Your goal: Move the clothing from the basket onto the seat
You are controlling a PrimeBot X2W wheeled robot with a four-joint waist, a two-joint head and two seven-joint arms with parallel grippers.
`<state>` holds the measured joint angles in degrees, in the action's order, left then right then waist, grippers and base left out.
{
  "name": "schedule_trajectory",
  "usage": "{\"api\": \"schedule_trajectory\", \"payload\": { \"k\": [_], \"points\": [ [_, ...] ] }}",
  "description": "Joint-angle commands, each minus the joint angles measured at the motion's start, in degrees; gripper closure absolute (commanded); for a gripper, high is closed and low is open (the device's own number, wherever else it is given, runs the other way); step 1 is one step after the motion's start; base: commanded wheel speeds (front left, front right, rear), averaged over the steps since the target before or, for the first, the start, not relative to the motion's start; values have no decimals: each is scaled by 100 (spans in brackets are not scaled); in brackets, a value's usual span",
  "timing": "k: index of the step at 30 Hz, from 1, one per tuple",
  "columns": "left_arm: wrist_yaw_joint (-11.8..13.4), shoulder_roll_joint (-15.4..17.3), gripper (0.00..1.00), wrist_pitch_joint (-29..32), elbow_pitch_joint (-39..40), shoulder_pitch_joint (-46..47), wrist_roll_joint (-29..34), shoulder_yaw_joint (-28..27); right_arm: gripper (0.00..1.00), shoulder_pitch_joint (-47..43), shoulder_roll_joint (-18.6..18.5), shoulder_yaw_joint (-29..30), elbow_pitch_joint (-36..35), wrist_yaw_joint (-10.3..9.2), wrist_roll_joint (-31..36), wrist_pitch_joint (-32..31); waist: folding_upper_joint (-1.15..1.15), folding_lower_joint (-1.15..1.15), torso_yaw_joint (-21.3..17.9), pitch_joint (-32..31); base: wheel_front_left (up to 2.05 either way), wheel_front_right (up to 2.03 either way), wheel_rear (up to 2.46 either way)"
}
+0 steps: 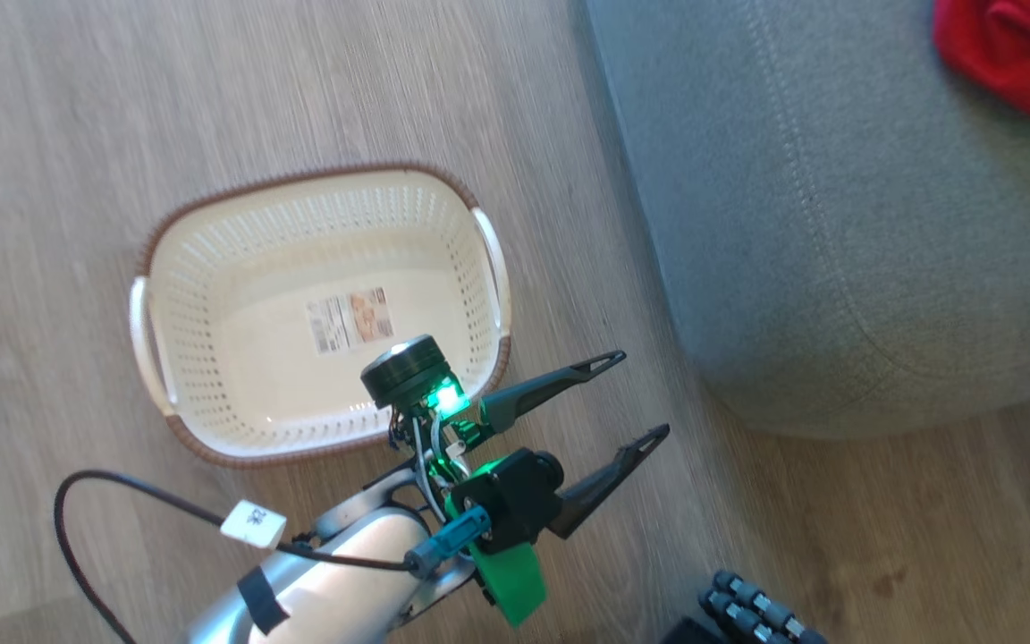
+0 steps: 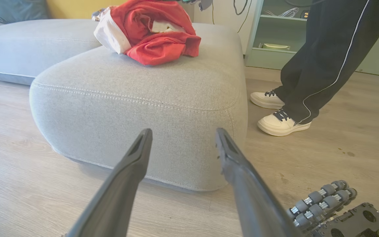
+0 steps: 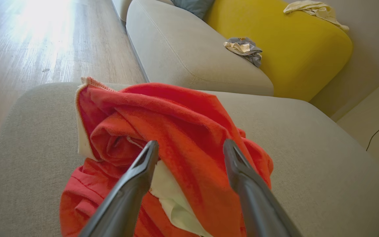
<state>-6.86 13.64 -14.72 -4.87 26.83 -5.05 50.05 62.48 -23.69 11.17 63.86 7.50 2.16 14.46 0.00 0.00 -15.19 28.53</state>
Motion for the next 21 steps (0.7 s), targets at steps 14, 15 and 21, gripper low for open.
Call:
{"api": "schedule_trajectory", "payload": {
  "k": [14,15,21],
  "points": [
    [17,-522,0,-28,-16,-570,18,-890,0,-1250,-391,-1027,-1883,-1,-1206,53,0,0,399,-1417,0,0,0],
    [22,-554,0,-28,-22,-614,24,-953,0,-1378,-424,-1065,-2108,-1,-1307,53,0,0,449,-1494,0,0,0],
    [130,-688,0,-28,-50,-855,42,-1475,0,-2244,-534,-1150,-3480,-1,-1800,53,0,0,758,-1906,0,0,0]
  ]
}}
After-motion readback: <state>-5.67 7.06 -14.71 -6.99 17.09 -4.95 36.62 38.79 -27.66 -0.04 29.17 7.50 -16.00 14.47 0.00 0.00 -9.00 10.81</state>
